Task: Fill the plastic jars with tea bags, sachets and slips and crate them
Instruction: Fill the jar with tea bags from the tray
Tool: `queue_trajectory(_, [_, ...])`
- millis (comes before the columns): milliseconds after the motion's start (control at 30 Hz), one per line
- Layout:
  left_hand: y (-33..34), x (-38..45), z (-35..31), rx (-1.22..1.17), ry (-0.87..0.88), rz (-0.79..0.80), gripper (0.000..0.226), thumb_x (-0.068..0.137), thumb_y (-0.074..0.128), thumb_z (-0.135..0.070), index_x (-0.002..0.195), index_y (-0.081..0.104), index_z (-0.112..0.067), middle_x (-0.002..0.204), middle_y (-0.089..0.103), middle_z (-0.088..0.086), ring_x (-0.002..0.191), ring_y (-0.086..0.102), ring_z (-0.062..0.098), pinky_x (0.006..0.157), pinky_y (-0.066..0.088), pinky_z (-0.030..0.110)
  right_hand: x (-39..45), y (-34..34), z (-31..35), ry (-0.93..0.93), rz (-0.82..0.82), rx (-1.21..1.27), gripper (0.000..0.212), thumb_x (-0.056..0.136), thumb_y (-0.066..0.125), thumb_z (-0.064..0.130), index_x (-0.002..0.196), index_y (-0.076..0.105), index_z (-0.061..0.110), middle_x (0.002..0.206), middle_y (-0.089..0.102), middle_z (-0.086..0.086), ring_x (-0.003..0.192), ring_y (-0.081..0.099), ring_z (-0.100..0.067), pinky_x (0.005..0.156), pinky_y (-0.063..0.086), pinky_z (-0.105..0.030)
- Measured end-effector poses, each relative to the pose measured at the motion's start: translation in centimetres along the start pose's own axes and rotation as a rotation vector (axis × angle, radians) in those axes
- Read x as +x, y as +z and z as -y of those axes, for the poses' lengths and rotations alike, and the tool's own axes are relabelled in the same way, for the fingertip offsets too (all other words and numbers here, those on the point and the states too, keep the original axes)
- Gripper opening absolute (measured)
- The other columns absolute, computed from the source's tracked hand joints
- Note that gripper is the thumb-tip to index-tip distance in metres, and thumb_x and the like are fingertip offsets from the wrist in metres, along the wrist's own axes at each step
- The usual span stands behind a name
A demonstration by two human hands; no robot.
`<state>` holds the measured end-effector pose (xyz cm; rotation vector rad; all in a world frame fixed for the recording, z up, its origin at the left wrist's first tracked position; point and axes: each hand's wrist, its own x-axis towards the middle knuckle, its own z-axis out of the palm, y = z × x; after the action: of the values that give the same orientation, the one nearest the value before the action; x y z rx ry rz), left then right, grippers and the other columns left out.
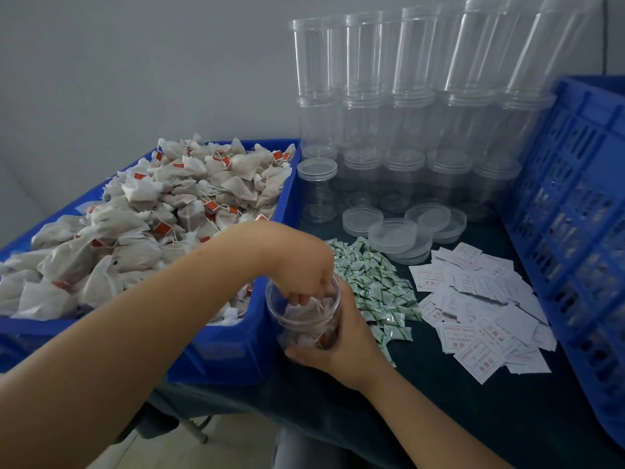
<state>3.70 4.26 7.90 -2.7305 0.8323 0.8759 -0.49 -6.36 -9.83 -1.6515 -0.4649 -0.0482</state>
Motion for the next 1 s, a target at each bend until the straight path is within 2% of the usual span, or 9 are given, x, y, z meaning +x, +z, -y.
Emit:
queue_trajectory(133, [-1.4, 0.2, 1.3, -0.26, 0.08, -0.13, 0.016, 0.096, 0.052, -0.018, 0.094, 0.067, -0.015, 0.081, 0.07, -0.008, 0.072, 0.067, 0.002, 0.066, 0.053, 0.013, -0.2, 0.1, -0.2, -0.011, -0.026, 0.019, 0.095, 0.064, 0.094, 0.021, 0.133, 0.038, 0.055, 0.125, 0.06, 0.016, 0.116, 0.064, -0.012, 0.091, 0.054, -0.027])
queue_trajectory(233, [-1.8, 1.1, 2.1, -0.438, 0.109, -0.288, 0.015, 0.095, 0.053, -0.016, 0.088, 0.065, -0.022, 0.075, 0.069, -0.011, 0.068, 0.067, 0.0, 0.063, 0.053, 0.011, -0.4, 0.1, -0.3, 0.002, -0.057, 0.027, 0.102, 0.061, 0.095, 0.022, 0.132, 0.036, 0.064, 0.124, 0.054, 0.028, 0.117, 0.062, -0.004, 0.087, 0.053, -0.019])
queue_trajectory(333, [-1.7, 3.0, 2.9, -0.428, 0.063, -0.451, 0.012, 0.094, 0.055, -0.018, 0.09, 0.066, -0.021, 0.07, 0.065, -0.014, 0.061, 0.062, -0.005, 0.058, 0.048, 0.011, -0.6, 0.1, 0.2, -0.012, -0.07, -0.053, 0.099, 0.059, 0.093, 0.032, 0.136, 0.036, 0.058, 0.127, 0.053, 0.031, 0.12, 0.057, 0.001, 0.09, 0.048, -0.01])
queue_trajectory(400, [-1.3, 4.5, 3.3, -0.344, 0.011, -0.513, 0.013, 0.093, 0.056, -0.018, 0.097, 0.067, -0.017, 0.078, 0.064, -0.014, 0.069, 0.061, -0.001, 0.068, 0.049, 0.016, -0.7, 0.0, 0.4, -0.011, -0.079, -0.068, 0.099, 0.058, 0.093, 0.034, 0.137, 0.036, 0.054, 0.13, 0.053, 0.031, 0.121, 0.055, 0.005, 0.091, 0.045, -0.007])
queue_trajectory(467, [-0.9, 6.2, 3.6, -0.262, -0.033, -0.504, 0.016, 0.091, 0.058, -0.018, 0.104, 0.066, -0.014, 0.096, 0.065, -0.006, 0.082, 0.057, 0.008, 0.079, 0.049, 0.024, -0.9, -0.3, 0.5, -0.009, -0.074, -0.084, 0.1, 0.058, 0.094, 0.035, 0.136, 0.035, 0.058, 0.131, 0.052, 0.032, 0.122, 0.054, 0.007, 0.092, 0.045, -0.007])
queue_trajectory(567, [-0.2, 8.4, 3.3, -0.137, -0.06, -0.468, 0.026, 0.09, 0.062, -0.02, 0.114, 0.063, -0.012, 0.111, 0.063, 0.002, 0.093, 0.054, 0.016, 0.079, 0.044, 0.027, -1.2, -0.9, 0.8, 0.016, -0.073, -0.116, 0.101, 0.056, 0.093, 0.04, 0.132, 0.033, 0.067, 0.132, 0.051, 0.034, 0.124, 0.052, 0.008, 0.093, 0.043, -0.006])
queue_trajectory(633, [0.0, 9.6, 3.1, -0.082, -0.053, -0.423, 0.032, 0.088, 0.065, -0.022, 0.118, 0.063, -0.011, 0.114, 0.063, 0.005, 0.099, 0.057, 0.021, 0.078, 0.045, 0.028, -1.7, -1.5, 0.9, 0.023, -0.081, -0.14, 0.1, 0.056, 0.094, 0.041, 0.133, 0.034, 0.064, 0.133, 0.051, 0.031, 0.125, 0.051, 0.007, 0.094, 0.042, -0.006])
queue_trajectory(800, [0.9, 11.8, 2.5, 0.053, -0.089, -0.235, 0.025, 0.089, 0.062, -0.02, 0.108, 0.063, -0.004, 0.097, 0.054, 0.009, 0.08, 0.045, 0.02, 0.063, 0.04, 0.027, -3.1, -3.2, 0.7, 0.052, -0.087, -0.183, 0.097, 0.056, 0.096, 0.042, 0.135, 0.039, 0.052, 0.132, 0.053, 0.028, 0.123, 0.053, 0.005, 0.091, 0.043, -0.005])
queue_trajectory(1000, [1.6, 12.3, 2.7, -0.031, -0.098, -0.234, 0.024, 0.09, 0.058, -0.014, 0.109, 0.065, -0.001, 0.11, 0.064, 0.014, 0.083, 0.052, 0.023, 0.07, 0.042, 0.03, -3.7, -4.3, 0.3, 0.075, -0.136, -0.202, 0.102, 0.053, 0.093, 0.045, 0.134, 0.034, 0.061, 0.133, 0.051, 0.029, 0.123, 0.052, 0.007, 0.092, 0.045, -0.007])
